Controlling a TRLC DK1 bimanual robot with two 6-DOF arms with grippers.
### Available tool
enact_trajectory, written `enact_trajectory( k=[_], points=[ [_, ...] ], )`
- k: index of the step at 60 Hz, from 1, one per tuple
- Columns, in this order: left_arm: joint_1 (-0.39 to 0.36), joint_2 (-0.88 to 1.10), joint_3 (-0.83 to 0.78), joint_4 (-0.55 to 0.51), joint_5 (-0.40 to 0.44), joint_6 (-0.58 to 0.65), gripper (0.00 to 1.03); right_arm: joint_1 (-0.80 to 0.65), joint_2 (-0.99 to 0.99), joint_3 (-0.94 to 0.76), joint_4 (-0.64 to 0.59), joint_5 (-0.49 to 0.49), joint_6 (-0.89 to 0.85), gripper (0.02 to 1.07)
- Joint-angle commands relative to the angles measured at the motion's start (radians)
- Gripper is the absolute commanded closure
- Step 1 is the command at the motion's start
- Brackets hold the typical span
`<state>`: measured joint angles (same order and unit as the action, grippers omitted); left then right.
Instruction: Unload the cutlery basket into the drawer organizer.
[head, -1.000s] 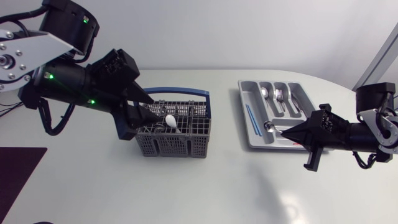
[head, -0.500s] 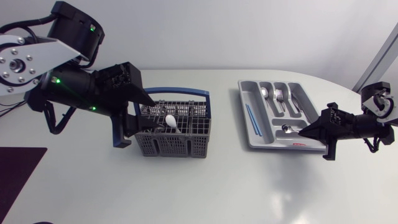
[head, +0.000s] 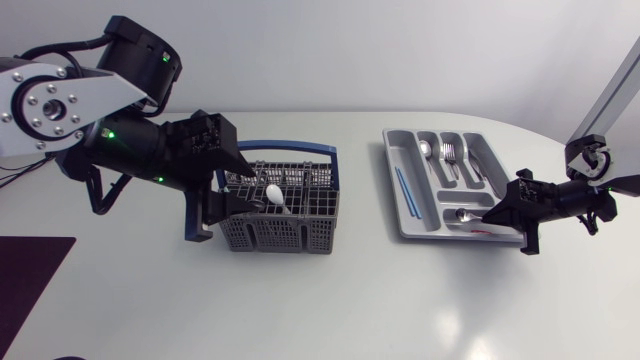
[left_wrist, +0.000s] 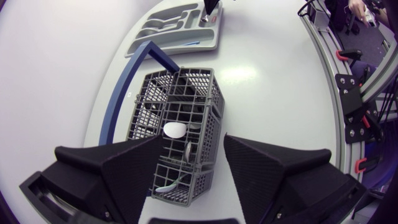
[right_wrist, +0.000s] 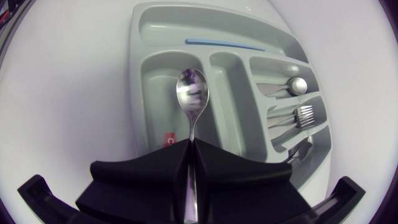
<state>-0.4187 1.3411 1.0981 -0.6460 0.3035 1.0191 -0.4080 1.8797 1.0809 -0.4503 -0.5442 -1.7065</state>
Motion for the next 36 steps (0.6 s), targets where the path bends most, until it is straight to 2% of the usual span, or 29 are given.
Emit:
enact_trajectory(
  k=[1,3,8,14,22,29,36],
  points=[
    [-0.011,0.018,-0.018,0.002,-0.003,0.044,0.34,0.001,0.027,0.013,-0.004,0.012,-0.033,0.89],
    [-0.011,0.018,-0.021,0.003,-0.003,0.052,0.34,0.001,0.025,0.011,0.005,0.010,-0.024,0.79],
    [-0.014,0.021,-0.026,0.003,-0.003,0.068,0.34,0.003,0.013,0.007,0.013,0.010,0.005,0.45],
    [-0.017,0.018,-0.035,0.003,-0.003,0.105,0.34,0.003,-0.027,-0.016,0.016,0.012,0.033,0.26],
    [-0.015,0.012,-0.055,0.008,-0.032,0.150,0.34,0.012,-0.116,-0.068,0.019,0.007,0.061,0.17],
    [-0.019,0.027,-0.064,0.012,-0.083,0.144,0.34,0.029,-0.221,-0.144,0.036,-0.016,0.097,0.17],
    [-0.035,0.026,-0.104,0.069,-0.129,0.113,0.35,0.051,-0.335,-0.230,0.056,-0.040,0.142,0.14]
  ],
)
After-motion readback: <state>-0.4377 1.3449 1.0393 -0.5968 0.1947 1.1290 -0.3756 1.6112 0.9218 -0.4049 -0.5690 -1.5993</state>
